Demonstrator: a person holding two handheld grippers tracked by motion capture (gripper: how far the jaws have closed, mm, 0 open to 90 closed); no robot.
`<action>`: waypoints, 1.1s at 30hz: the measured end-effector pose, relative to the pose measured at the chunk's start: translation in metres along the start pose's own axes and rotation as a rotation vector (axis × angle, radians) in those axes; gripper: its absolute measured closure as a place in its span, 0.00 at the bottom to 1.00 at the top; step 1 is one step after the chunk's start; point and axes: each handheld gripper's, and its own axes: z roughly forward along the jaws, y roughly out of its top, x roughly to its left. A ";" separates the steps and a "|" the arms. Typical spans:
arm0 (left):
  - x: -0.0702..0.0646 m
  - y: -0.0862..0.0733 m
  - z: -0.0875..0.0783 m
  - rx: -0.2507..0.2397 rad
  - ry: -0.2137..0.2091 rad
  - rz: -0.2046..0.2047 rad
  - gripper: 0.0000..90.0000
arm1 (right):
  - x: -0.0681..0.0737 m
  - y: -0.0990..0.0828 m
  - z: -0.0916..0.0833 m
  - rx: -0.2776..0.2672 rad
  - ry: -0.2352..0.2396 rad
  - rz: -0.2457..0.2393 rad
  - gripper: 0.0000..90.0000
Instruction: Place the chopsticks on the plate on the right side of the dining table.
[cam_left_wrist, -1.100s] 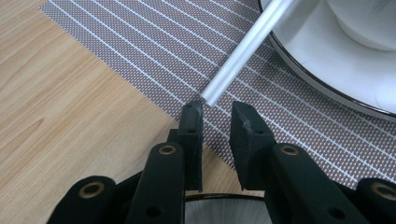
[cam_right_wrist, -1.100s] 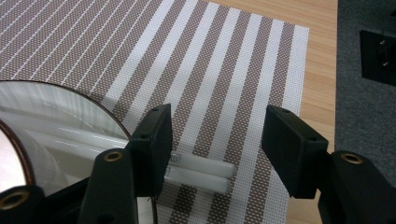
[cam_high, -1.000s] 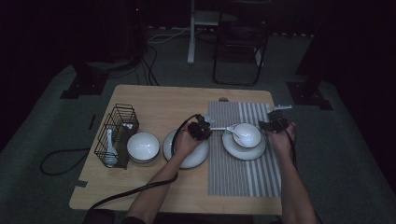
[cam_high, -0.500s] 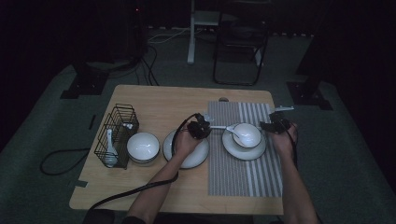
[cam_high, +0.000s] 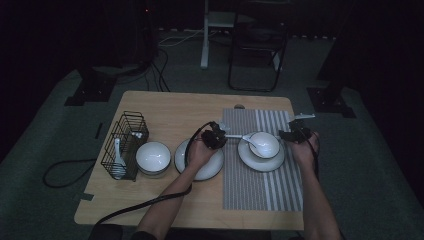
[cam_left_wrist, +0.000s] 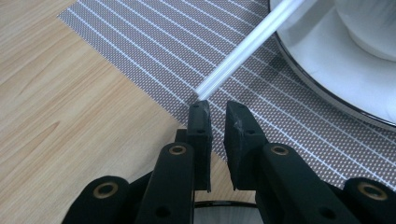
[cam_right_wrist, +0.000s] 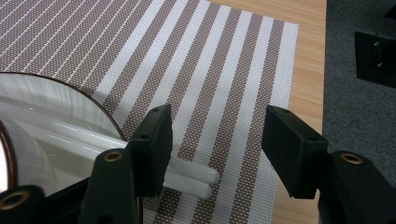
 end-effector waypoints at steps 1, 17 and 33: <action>0.000 -0.001 0.000 0.003 0.002 -0.003 0.90 | 0.000 0.000 0.000 0.000 -0.001 -0.001 0.48; 0.000 0.001 0.004 0.010 0.004 -0.012 0.88 | -0.001 -0.001 -0.001 0.000 -0.002 0.000 0.48; 0.001 0.001 0.004 0.012 0.002 -0.015 0.87 | -0.001 -0.001 0.000 -0.001 -0.003 -0.001 0.48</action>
